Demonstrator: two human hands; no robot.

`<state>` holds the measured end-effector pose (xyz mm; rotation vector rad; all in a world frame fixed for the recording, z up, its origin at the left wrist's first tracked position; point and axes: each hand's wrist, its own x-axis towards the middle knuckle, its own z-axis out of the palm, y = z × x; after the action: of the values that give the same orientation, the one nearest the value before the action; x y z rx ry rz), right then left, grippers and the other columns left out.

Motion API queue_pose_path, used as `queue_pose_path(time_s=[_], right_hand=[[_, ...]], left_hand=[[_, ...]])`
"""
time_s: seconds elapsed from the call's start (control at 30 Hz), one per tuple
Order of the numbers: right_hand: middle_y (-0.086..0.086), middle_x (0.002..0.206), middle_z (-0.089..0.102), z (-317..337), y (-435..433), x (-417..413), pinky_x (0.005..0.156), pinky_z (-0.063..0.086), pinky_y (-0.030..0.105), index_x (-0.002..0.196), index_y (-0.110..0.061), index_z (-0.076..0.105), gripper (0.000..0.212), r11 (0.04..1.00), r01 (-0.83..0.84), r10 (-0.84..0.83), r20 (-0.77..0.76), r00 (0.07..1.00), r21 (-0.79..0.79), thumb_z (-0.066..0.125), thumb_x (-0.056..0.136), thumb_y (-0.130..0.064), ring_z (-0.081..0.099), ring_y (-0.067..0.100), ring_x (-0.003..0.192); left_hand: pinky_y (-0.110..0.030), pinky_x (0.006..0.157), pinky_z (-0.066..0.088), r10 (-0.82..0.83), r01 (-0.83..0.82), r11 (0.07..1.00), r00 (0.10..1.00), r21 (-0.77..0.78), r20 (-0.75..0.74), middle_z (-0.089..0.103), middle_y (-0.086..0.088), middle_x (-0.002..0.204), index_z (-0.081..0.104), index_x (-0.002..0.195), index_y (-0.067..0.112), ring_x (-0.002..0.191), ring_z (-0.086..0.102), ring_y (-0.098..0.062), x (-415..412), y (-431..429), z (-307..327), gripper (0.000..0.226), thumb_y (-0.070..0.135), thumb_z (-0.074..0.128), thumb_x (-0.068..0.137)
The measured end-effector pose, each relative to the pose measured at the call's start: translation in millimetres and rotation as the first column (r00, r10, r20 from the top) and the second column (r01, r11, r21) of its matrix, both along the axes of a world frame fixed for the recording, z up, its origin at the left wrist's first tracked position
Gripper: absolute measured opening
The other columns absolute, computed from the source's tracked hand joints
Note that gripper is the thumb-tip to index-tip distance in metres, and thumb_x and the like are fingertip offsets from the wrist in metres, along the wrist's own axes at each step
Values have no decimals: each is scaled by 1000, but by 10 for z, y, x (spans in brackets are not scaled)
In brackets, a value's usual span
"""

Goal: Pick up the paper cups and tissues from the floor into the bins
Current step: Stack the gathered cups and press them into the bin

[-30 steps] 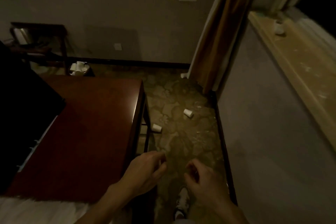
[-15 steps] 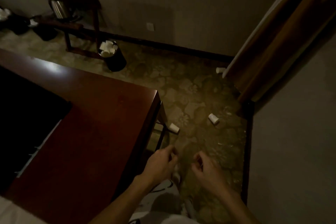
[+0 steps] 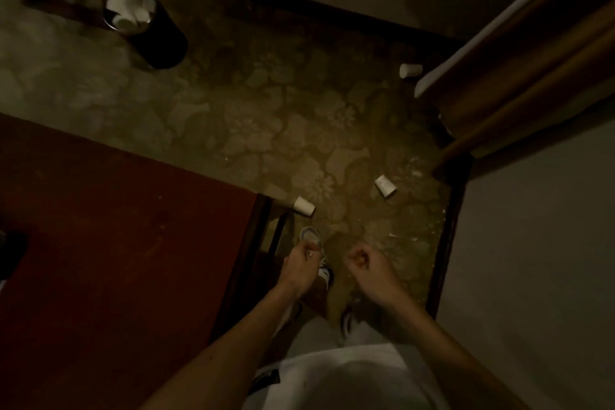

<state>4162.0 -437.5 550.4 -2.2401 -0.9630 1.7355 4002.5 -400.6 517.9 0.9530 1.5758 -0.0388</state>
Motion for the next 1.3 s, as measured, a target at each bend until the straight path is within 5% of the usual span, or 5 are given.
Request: queue_pose_path(time_s=[0.33, 0.67, 0.87, 1.0, 1.3], right_hand=[[4, 107, 67, -1891, 743, 249, 84, 56, 52, 105, -38, 63, 19, 947, 162, -189, -71, 979, -276, 60, 90, -49, 67, 28, 94], [3, 98, 63, -4573, 1318, 137, 70, 51, 32, 100, -24, 56, 14, 847, 247, -378, -209, 902, -470, 43, 104, -30, 61, 16, 83], [8, 121, 58, -5471, 1434, 133, 81, 48, 35, 132, -17, 55, 34, 878, 77, -224, -264, 938, -472, 40, 104, -29, 56, 24, 104], [1, 96, 62, -5888, 1595, 31, 62, 44, 25, 112, -24, 60, 22, 852, 31, -261, -373, 891, -523, 41, 104, -29, 57, 14, 80], [0, 131, 57, -6287, 1589, 57, 72, 43, 30, 131, -21, 52, 34, 787, 104, -445, -442, 779, -609, 40, 104, -37, 55, 17, 113]], left_hand=[[-33, 64, 52, 354, -342, 892, 935, -296, -13, 62, -17, 101, 49, 133, -2, 70, 55, -19, 350, 681, -1786, 32, 12, 43, 104], [-54, 103, 45, 514, -562, 795, 824, -229, -238, 56, -22, 131, 47, 136, 6, 121, 55, -39, 542, 863, -4007, 34, 11, 46, 102], [0, 68, 45, 493, -515, 854, 847, -74, -200, 39, 2, 127, 25, 150, 3, 111, 45, -10, 608, 1027, -4803, 49, 6, 40, 104], [-51, 104, 44, 424, -454, 888, 870, -75, -251, 36, -13, 154, 16, 155, 20, 135, 44, -33, 531, 1191, -5254, 56, 23, 40, 105], [-53, 96, 50, 351, -392, 918, 874, -63, -336, 55, -18, 126, 41, 132, 3, 111, 60, -34, 392, 1121, -5668, 36, 27, 41, 105]])
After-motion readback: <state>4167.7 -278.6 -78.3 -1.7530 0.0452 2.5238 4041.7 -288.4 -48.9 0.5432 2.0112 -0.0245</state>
